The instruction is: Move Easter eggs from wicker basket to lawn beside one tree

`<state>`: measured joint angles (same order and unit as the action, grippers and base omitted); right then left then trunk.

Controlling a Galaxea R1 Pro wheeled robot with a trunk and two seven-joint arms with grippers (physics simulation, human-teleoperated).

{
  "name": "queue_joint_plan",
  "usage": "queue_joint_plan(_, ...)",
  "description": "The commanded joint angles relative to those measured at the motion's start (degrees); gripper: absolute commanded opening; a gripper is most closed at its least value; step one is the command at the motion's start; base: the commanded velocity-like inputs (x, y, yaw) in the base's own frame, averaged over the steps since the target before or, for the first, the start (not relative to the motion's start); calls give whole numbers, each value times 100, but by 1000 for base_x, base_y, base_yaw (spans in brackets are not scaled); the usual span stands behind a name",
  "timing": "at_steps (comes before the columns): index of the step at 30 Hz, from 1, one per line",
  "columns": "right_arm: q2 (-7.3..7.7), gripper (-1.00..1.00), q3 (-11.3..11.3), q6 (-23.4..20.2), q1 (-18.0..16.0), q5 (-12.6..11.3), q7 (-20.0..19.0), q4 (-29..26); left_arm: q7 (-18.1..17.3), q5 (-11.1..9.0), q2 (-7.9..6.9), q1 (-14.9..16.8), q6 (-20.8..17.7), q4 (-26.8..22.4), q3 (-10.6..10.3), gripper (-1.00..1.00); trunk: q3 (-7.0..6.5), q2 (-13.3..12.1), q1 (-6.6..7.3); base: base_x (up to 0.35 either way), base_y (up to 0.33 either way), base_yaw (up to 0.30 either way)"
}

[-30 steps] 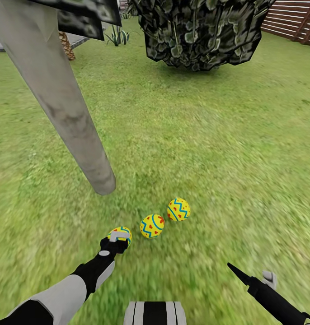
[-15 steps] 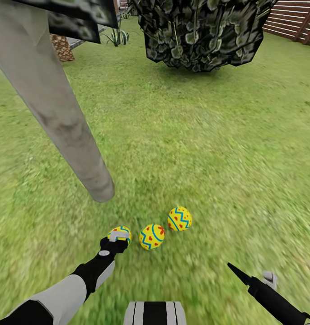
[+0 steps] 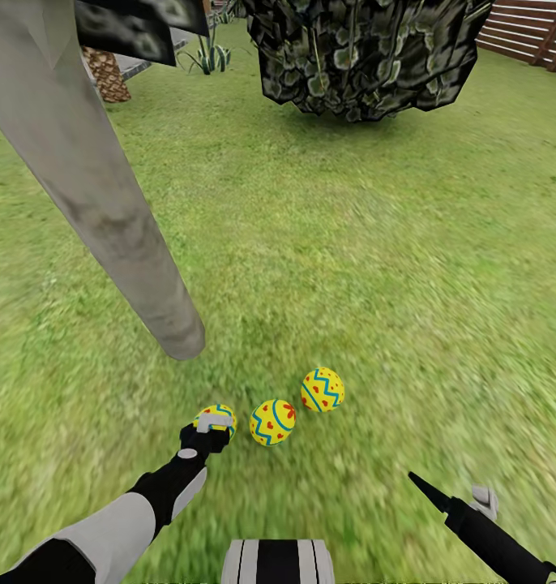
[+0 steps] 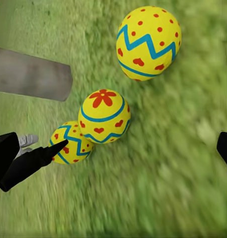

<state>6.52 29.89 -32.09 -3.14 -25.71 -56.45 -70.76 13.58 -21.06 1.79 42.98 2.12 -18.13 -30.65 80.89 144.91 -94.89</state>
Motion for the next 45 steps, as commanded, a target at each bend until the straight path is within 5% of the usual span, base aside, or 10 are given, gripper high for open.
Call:
queue_joint_plan(1, 0, 100, 2, -43, -2, -33, -6, 1, 22, -122, -3, 0, 17, 49, -56, -100, 27, 2, -4, 0, 0, 0)
queue_joint_plan(10, 7, 100, 11, -43, -2, -35, -6, 1, 22, -123, 6, 0, 17, 47, -56, -100, 49, 3, -6, 0, 0, 0)
queue_joint_plan(11, 7, 100, 13, -43, -2, -34, -6, 1, 22, -123, 6, 0, 17, 47, -56, 100, 49, 3, -6, 0, 0, 0)
queue_joint_plan(18, 7, 100, 16, -43, -2, -36, -6, 1, 30, -126, -2, 0, 21, 46, -38, 100, 49, 3, -6, 0, 0, 0)
queue_joint_plan(45, 7, 100, 19, -43, -2, -39, -6, 1, -32, -127, -1, 0, -75, 55, -15, 100, -549, -33, 63, 0, 0, 0)
